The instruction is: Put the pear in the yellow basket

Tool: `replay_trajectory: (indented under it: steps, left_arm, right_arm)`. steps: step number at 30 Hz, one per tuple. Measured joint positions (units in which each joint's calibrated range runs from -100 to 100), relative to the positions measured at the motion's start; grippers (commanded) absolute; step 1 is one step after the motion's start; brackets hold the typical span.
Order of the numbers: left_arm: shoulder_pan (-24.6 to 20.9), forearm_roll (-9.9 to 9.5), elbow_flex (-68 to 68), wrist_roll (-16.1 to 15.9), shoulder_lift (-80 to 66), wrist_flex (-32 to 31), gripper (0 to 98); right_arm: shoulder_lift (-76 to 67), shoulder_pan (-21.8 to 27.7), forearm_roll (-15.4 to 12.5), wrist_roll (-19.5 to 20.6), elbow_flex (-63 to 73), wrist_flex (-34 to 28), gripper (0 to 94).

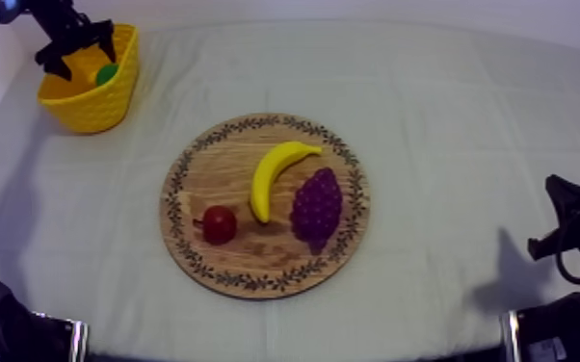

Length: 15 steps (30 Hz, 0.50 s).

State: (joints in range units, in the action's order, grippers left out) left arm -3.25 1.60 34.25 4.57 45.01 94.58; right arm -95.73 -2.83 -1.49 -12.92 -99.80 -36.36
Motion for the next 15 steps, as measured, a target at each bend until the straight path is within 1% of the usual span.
replay_trajectory:
  steps: [7, 15]
  left_arm:
    - [-0.08, -0.11, -1.51, -0.17, -0.92, -0.12, 95.6]
    - [0.03, 0.20, -4.60, -0.45, -5.24, 0.12, 95.7]
  right_arm:
    - [0.00, 0.00, 0.00, 0.00, 0.00, 0.00, 0.4]
    - [0.00, 0.00, 0.00, 0.00, 0.00, 0.00, 0.4]
